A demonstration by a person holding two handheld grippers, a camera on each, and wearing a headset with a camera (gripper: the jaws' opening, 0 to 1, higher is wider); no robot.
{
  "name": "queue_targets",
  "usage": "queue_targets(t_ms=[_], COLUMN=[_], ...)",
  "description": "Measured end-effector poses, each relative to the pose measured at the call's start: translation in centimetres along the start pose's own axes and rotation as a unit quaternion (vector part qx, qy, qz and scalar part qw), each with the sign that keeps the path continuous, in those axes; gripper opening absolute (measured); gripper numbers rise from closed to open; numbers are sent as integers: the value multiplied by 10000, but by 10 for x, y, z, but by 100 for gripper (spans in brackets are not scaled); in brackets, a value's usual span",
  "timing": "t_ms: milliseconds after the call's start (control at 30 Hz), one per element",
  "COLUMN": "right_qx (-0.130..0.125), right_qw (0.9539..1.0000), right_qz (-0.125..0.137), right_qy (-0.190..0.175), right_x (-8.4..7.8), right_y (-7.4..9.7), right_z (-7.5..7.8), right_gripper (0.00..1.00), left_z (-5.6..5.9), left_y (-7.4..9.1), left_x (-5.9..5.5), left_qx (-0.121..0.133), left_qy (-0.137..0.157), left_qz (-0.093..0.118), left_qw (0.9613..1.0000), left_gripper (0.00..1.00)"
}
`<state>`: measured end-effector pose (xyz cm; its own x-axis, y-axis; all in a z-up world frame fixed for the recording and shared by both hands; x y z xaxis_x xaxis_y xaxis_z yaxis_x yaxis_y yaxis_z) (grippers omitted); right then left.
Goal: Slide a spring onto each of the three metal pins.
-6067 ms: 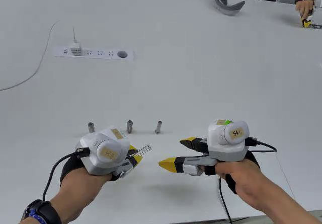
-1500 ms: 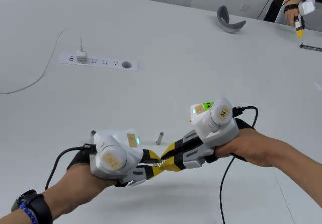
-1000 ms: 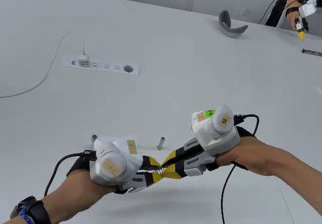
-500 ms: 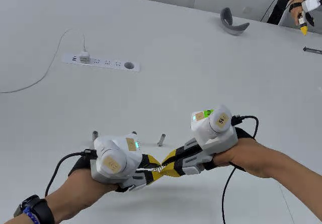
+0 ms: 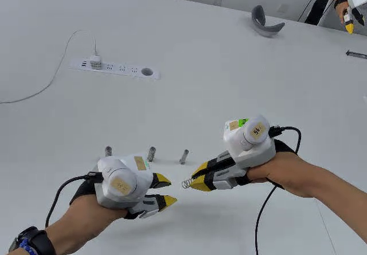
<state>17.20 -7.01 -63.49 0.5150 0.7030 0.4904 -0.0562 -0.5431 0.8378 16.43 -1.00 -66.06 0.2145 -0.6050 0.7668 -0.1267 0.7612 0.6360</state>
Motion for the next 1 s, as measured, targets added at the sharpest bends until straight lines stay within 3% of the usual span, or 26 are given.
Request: queue_targets(t_ms=[233, 367, 700, 1000], right_qx=[-262, -373, -660, -965], right_qw=[9995, 9985, 9961, 9913], right_qz=[-168, -149, -233, -327], right_qy=[-98, -361, -532, -830], right_x=[-8, -8, -6, -7], right_y=[-1, 0, 3, 7], right_z=[15, 25, 50, 74], right_gripper=[12, 12, 12, 12], left_z=[-13, -18, -32, -42], left_y=[8, 11, 25, 37], left_x=[-8, -14, -24, -36], left_qx=[261, 344, 642, 850], left_qy=[174, 283, 539, 796], left_qz=[2, -32, -2, -11], left_qw=[9995, 9990, 9965, 9932], left_gripper=[27, 28, 35, 42])
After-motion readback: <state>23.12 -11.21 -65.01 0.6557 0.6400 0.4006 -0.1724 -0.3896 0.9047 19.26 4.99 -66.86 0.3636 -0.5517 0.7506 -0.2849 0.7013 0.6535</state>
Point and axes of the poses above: the centre of the closed fingertips' face, and the gripper's own axes: y roughly backward along the fingers, z roughly to its right, x roughly out of its top, the point moved 2 cm from there along y, roughly backward along the fingers, and after that the axes turned 7 degrees about -z, right-handed, at the moved point
